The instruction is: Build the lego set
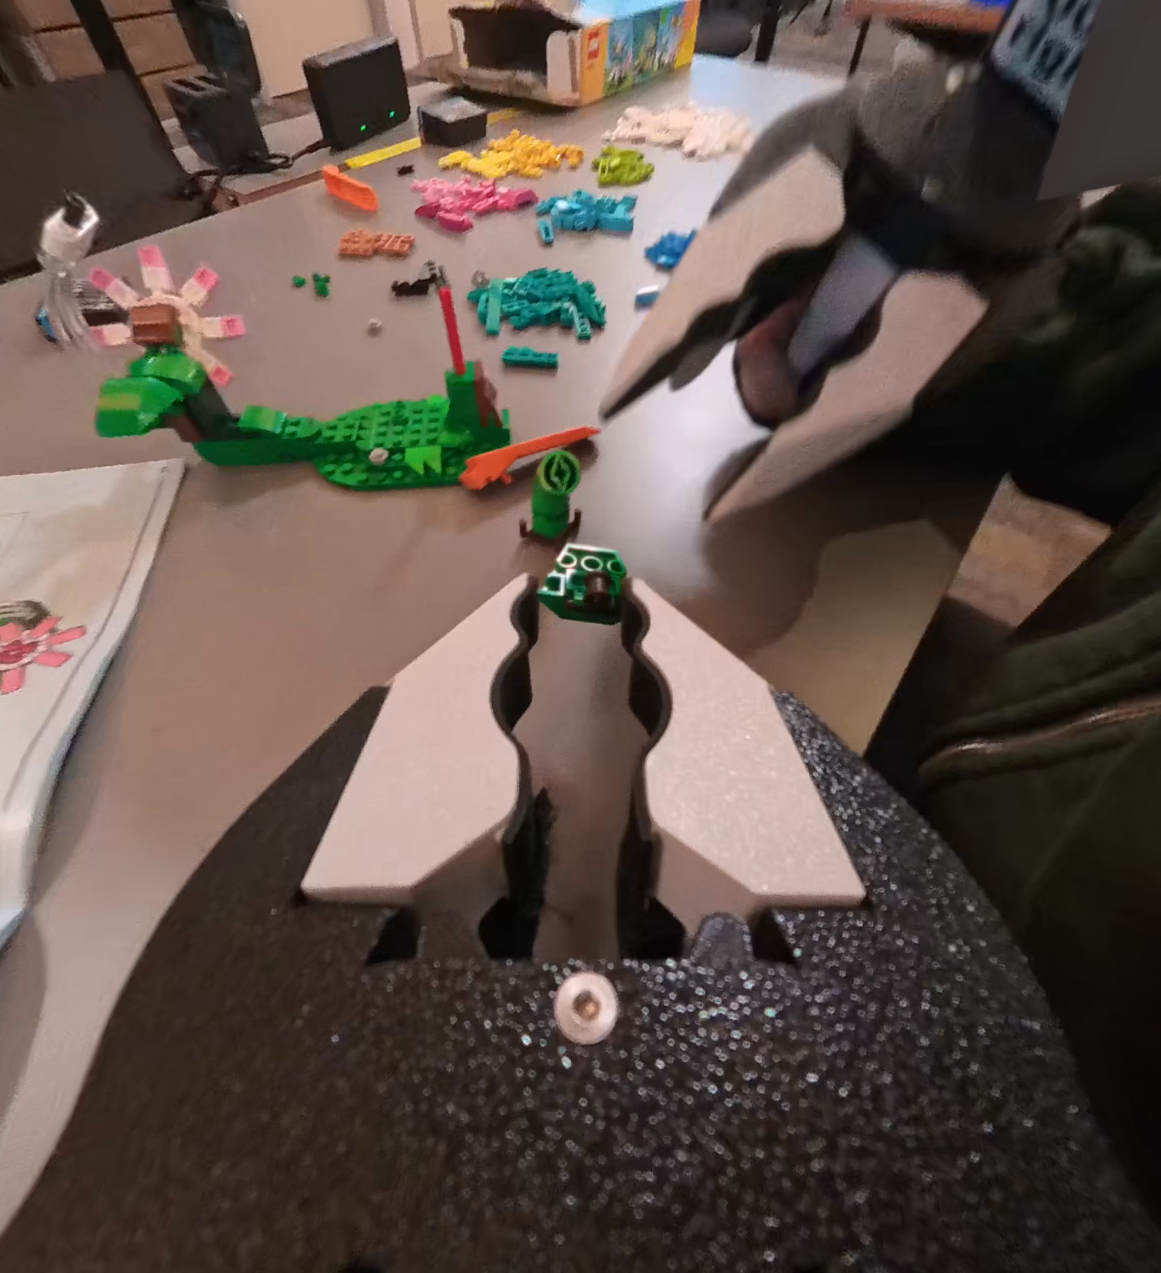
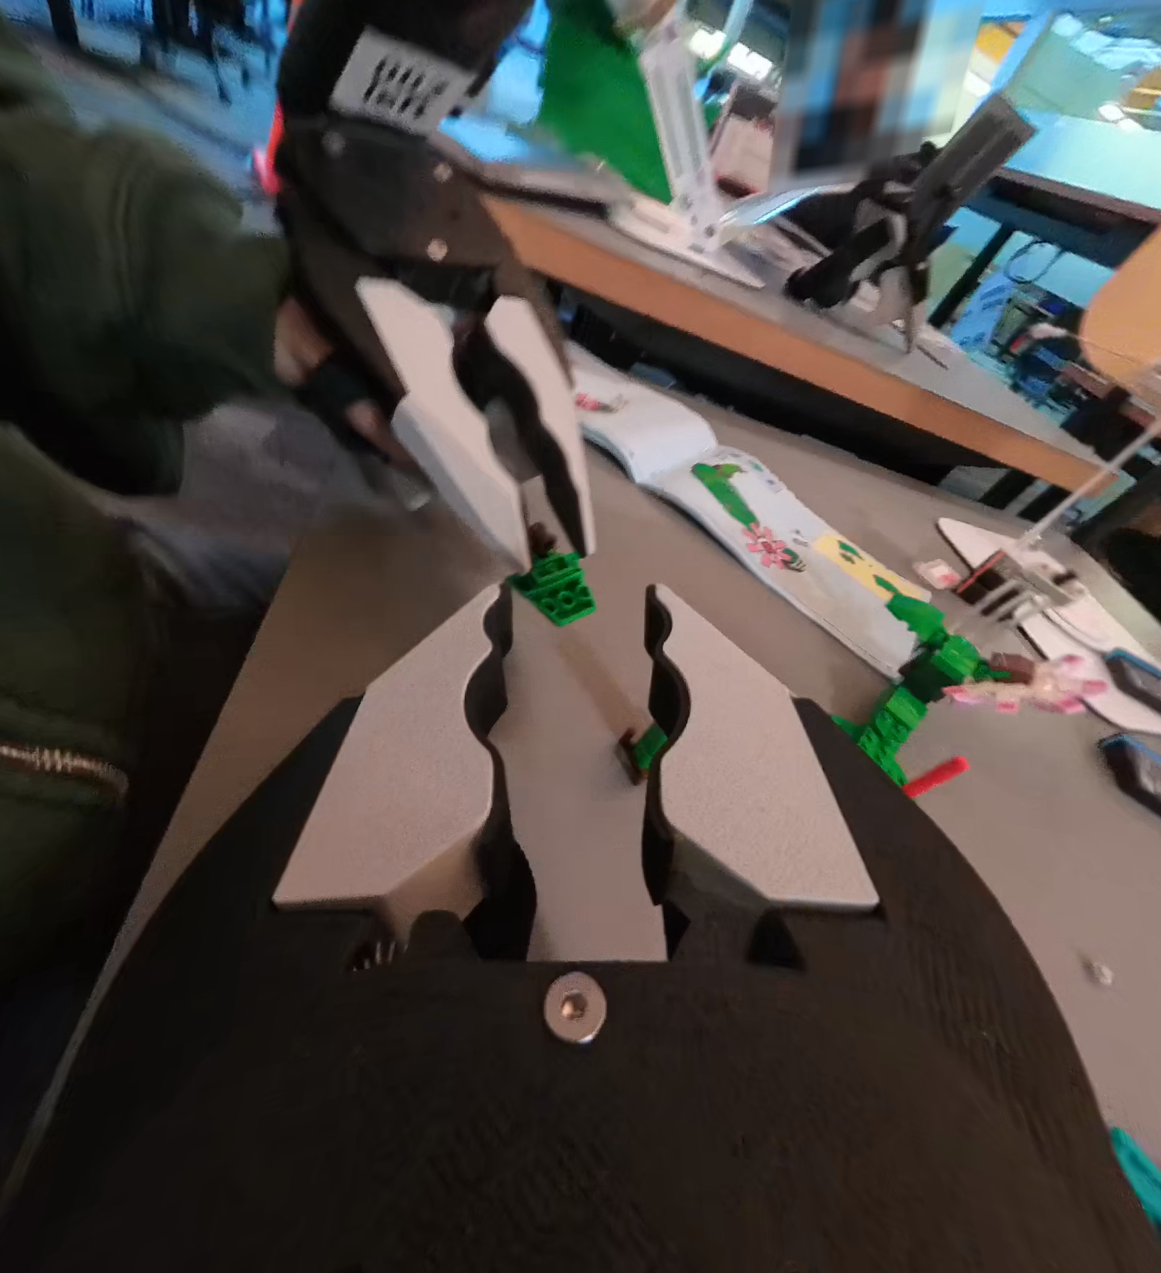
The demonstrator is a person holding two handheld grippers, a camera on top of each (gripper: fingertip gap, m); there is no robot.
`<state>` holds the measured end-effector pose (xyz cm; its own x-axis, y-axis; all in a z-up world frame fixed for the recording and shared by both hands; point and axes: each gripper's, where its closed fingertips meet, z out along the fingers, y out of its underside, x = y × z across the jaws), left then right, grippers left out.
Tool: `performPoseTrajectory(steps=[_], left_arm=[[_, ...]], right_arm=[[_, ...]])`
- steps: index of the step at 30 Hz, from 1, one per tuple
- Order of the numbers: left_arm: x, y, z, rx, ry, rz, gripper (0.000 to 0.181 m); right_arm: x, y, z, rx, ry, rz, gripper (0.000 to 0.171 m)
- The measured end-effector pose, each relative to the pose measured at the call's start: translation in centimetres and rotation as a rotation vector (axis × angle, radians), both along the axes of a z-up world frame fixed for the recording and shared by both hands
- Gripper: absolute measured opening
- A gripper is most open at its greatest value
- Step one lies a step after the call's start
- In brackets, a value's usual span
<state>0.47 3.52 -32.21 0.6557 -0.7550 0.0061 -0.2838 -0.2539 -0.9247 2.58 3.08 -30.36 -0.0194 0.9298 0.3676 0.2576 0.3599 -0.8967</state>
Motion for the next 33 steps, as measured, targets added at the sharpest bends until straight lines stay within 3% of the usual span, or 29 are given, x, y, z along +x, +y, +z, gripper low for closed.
performPoseTrajectory(steps=[7, 12, 15, 19, 23, 33], left_arm=[[1.6, -0.4, 1.3, -0.031, -0.096, -0.028, 0.021], [2.4, -0.8, 1.8, -0.067, -0.168, -0.057, 0.021], [2.4, -0.8, 2.2, -0.065, -0.2, -0.062, 0.024], [1.6, 0.0, 2.4, 0.012, -0.149, 0.008, 0.048], [2.3, -0.1, 2.1, -0.01, -0.148, -0.002, 0.046], [3.1, 0.5, 2.8, -0.156, -0.429, 0.045, 0.029]], right_arm=[[-0.5, 0.1, -1.3, 0.292, -0.106, -0.07, 0.037], [-0.5, -0.2, -1.0, 0.333, -0.092, -0.058, 0.018], [-0.5, 0.0, -1.1, 0.254, -0.092, -0.065, 0.016], [-0.3, 0.8, -0.2, 0.013, -0.02, -0.083, 0.006], [0.0, 1.3, 0.9, -0.169, 0.066, -0.083, 0.006], [-0.1, 1.2, 1.5, -0.1, 0.116, -0.086, 0.006]])
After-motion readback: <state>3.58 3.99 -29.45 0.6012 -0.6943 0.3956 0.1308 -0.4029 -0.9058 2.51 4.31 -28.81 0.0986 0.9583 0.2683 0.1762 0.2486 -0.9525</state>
